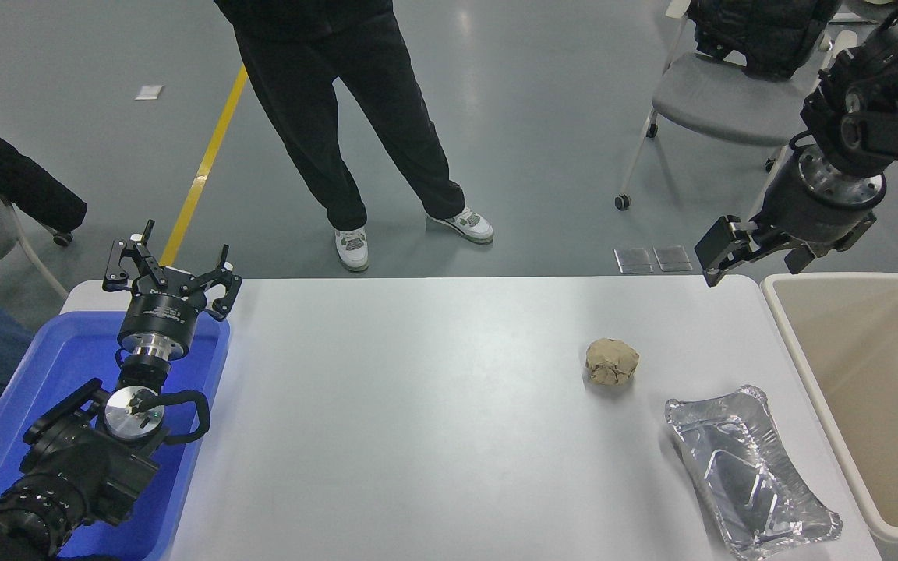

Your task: Pick up foil plate and place in dustbin

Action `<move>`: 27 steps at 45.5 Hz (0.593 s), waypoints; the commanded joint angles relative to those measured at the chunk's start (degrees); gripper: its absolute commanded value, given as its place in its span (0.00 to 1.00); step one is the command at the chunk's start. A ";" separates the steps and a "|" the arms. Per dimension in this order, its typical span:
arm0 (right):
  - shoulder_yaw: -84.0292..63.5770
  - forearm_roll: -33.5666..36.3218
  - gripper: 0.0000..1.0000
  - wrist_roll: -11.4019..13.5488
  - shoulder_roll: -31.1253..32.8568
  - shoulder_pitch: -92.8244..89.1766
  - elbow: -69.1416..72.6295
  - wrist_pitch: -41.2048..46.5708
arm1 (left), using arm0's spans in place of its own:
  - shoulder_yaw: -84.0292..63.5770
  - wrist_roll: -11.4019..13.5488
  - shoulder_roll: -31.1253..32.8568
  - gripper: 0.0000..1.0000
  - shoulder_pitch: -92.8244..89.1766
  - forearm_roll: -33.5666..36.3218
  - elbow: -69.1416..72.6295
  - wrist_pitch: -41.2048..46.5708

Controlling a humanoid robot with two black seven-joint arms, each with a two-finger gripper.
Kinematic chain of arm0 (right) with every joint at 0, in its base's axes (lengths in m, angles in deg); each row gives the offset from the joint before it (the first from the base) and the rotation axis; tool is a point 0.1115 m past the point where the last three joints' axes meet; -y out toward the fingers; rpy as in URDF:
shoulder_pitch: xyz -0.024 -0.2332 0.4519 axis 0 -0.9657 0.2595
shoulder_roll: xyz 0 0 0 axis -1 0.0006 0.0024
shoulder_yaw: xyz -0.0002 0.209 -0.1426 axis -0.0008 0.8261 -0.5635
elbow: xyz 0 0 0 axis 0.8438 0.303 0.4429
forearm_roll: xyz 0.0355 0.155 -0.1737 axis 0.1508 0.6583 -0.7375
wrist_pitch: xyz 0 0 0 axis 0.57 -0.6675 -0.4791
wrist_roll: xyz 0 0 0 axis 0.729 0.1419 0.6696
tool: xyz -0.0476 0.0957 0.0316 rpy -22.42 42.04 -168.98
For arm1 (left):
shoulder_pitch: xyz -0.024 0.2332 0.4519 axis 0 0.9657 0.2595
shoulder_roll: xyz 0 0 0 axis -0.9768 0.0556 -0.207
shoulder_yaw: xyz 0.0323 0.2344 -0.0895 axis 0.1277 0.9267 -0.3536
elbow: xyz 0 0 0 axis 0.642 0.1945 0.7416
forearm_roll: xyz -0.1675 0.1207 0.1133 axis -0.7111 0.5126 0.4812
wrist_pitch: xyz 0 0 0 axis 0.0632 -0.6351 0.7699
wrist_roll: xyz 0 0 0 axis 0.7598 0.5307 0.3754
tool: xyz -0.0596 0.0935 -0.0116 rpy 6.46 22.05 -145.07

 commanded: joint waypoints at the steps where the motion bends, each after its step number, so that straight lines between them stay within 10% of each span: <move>1: 0.32 0.00 1.00 0.00 -0.09 0.12 0.00 0.00 | 0.03 -0.01 -0.09 0.99 -0.01 0.16 0.00 0.18; 27: 0.94 0.00 1.00 0.00 -0.09 0.21 -0.09 0.00 | -0.05 0.07 0.00 0.99 -0.01 -0.10 0.00 -0.17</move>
